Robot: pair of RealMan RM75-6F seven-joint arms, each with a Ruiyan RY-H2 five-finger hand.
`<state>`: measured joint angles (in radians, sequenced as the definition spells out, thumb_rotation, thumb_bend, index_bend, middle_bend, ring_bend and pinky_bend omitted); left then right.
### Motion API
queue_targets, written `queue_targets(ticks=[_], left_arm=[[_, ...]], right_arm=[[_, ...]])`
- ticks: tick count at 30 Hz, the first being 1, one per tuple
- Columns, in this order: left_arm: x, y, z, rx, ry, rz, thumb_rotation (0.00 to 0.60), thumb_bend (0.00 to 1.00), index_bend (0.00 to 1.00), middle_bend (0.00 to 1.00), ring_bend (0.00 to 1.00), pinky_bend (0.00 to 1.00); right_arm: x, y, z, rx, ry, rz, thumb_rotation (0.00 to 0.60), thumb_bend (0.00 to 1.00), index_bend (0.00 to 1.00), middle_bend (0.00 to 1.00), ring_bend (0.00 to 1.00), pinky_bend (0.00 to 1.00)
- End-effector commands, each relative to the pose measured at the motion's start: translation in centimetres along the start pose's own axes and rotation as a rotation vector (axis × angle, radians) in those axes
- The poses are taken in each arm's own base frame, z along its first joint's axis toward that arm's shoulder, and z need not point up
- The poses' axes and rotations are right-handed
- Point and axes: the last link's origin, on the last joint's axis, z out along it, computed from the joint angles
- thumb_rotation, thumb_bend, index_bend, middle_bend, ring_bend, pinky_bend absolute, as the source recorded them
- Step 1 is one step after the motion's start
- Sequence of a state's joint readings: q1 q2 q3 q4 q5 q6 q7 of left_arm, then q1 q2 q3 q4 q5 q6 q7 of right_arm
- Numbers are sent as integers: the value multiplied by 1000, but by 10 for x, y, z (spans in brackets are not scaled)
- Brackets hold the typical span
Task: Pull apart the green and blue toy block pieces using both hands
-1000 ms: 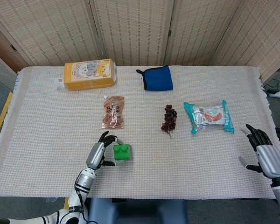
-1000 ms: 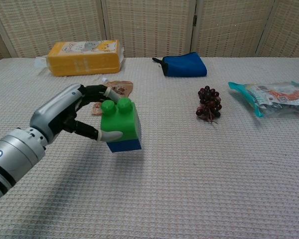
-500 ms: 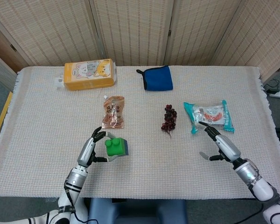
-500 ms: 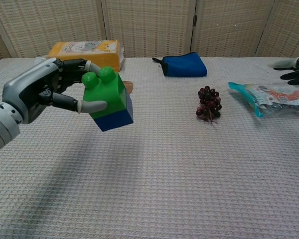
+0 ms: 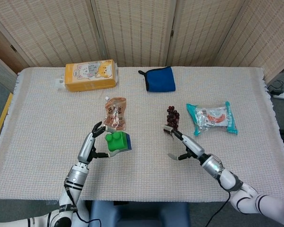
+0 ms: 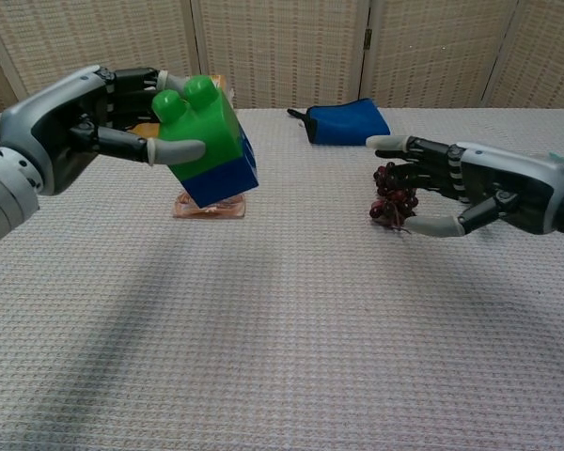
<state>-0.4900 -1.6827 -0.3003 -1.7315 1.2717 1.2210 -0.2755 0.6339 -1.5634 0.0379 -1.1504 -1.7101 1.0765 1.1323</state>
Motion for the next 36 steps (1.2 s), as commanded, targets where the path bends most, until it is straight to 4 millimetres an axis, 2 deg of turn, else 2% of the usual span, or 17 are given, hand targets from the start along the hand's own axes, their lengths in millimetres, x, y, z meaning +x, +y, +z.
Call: queue_targets(ticks=[1,11,19,31,36], left_arm=[[0,0,0,2,6,-5,600,345,720,856,324,0],[1,2,1,-32,18,-7,600,345,733,869,340,0],[4,1,-1,-70,22,-26,600,345,733,870,359,0],[-1,-3,-1,-58,-2,-47,600,345,720,870,333,0],[-4,-7,0,-53,-22,-50,600,345,720,870,332,0]], right_arm=[[-13,-8,28,29,2,70,600,379,0,0,0,0],[-49,-31,65,36,-55,305,600,380,0,0,0,0],[-64,-41,74,3,-110,460,600,380,0,0,0,0],[-66,-50,86,15,-145,495,600,379,23,0,0,0],[-69,-53,87,23,-167,526,600,380,71,0,0,0]])
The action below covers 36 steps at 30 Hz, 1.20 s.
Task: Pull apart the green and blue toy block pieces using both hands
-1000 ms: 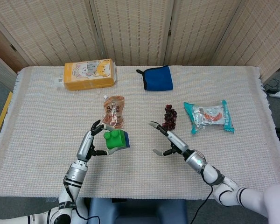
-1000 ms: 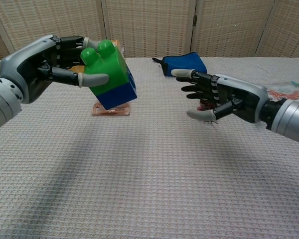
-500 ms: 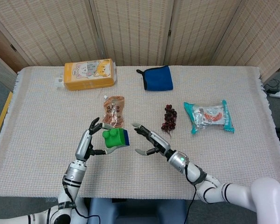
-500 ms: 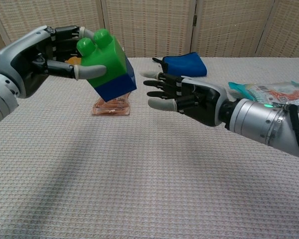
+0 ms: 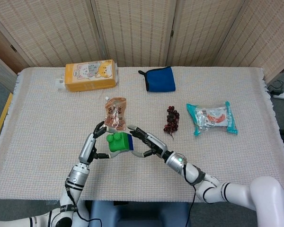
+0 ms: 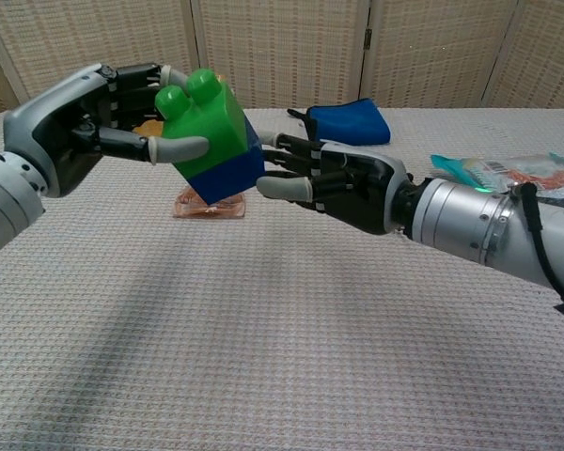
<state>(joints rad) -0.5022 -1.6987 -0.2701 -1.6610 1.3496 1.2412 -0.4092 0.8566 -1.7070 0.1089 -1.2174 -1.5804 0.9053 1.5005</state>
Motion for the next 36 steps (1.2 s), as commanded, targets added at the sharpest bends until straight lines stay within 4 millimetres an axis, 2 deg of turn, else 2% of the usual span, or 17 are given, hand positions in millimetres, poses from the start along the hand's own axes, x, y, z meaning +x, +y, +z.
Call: queue_targets(ticks=[1,11,14,20,23,27,36], left_arm=[[0,-2,0,3,-7,0,600,345,720,870,332,0],[-4,-6,2,12,-18,-8,600,345,719,870,332,0],[-5,-7,2,16,-22,-11,600,345,719,870,332,0],[-7,-7,3,19,-28,-23,600,346,718,870,332,0],[-8,-7,3,19,-29,-27,600,345,718,870,332,0],[-7,-8,4,21,-22,-27,600,345,718,870,332,0],[-6,-10,5,23,-18,-27,600,345,717,870,332,0]], right_arm=[[-2,-1,1,4,-12,4,600,380,82,0,0,0],[-5,0,4,-7,-30,26,600,380,240,0,0,0],[-5,-1,5,-6,-33,28,600,380,261,0,3,0],[-6,-1,7,-4,-24,29,600,380,354,10,40,0],[-6,0,8,3,-12,42,600,380,426,55,80,0],[-6,1,8,8,2,40,600,380,557,172,164,0],[-4,3,10,15,42,27,600,380,727,322,294,57]])
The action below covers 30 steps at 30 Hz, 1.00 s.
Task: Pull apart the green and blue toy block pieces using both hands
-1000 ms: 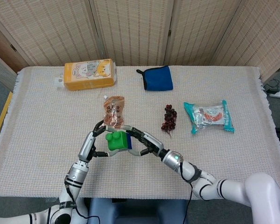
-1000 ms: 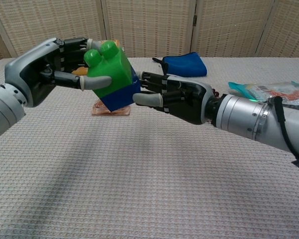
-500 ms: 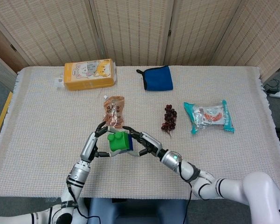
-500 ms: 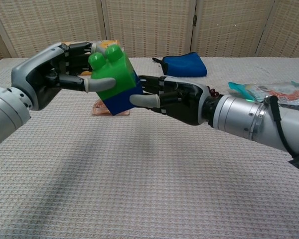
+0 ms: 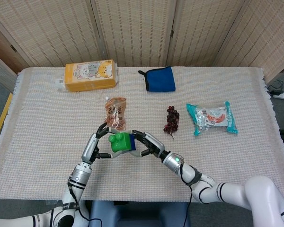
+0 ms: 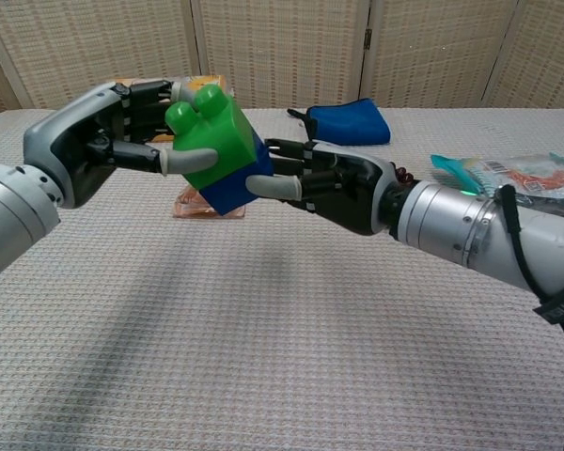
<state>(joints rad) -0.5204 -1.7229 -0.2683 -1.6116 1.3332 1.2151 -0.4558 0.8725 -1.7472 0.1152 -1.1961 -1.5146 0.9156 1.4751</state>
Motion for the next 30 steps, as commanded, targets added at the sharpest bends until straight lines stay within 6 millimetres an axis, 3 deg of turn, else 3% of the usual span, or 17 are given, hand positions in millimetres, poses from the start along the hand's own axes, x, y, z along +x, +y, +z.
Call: queue_targets(ticks=[1,6,30], left_arm=[[0,-1,0,1,3,1,600,345,717,870,332,0],[-1,-2,1,1,6,-4,600,345,714,870,332,0],[16,11,5,-41,51,-7,600,345,713,869,332,0]], right_arm=[[0,1,1,1,12,-1,600,380,738,333,304,62],[-1,1,1,3,25,-3,600,380,803,366,332,87],[13,28,-20,-52,65,-47,600,380,849,397,360,107]])
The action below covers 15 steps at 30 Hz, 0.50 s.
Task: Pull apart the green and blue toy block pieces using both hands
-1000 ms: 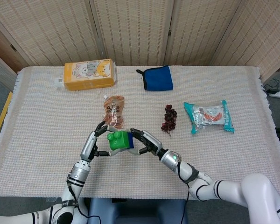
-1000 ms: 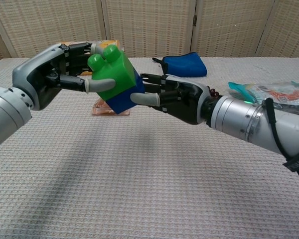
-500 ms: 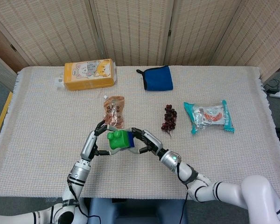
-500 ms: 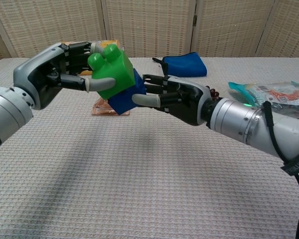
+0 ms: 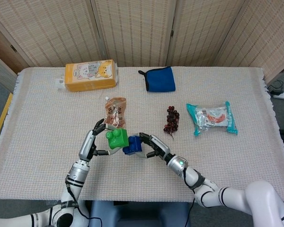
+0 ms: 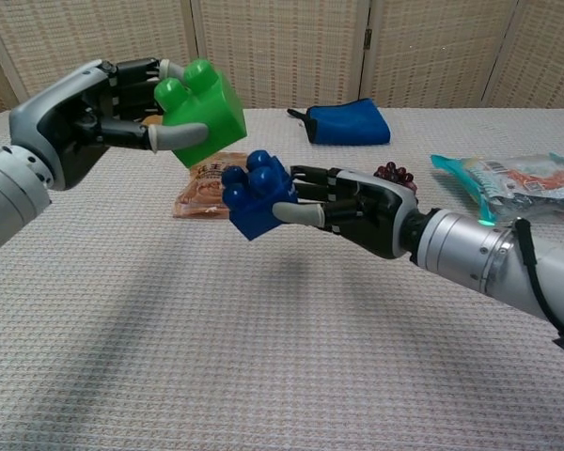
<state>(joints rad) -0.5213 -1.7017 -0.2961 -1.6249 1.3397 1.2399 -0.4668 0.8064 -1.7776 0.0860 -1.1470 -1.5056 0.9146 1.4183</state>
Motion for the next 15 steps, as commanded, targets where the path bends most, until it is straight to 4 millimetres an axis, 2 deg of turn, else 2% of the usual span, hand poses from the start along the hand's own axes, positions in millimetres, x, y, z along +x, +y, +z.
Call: queue_targets(ticks=[1,4,9,15], left_arm=[[8,3,0,-10,24,-1,600,345,712,869,332,0],[17,5,-2,-20,47,13,600,345,711,870,332,0],[30,4,-11,-17,43,13,600,346,705,870,335,13],[56,-15,-33,31,66,47,600,345,701,869,339,39]], right_arm=[[4,1,-3,-10,3,-21,600,380,849,397,360,109],[12,-3,-3,-18,14,-68,600,379,851,398,360,139],[35,-19,-11,-11,64,-249,600,380,852,398,360,145],[69,-26,-41,-129,109,-460,600,380,852,398,360,145]])
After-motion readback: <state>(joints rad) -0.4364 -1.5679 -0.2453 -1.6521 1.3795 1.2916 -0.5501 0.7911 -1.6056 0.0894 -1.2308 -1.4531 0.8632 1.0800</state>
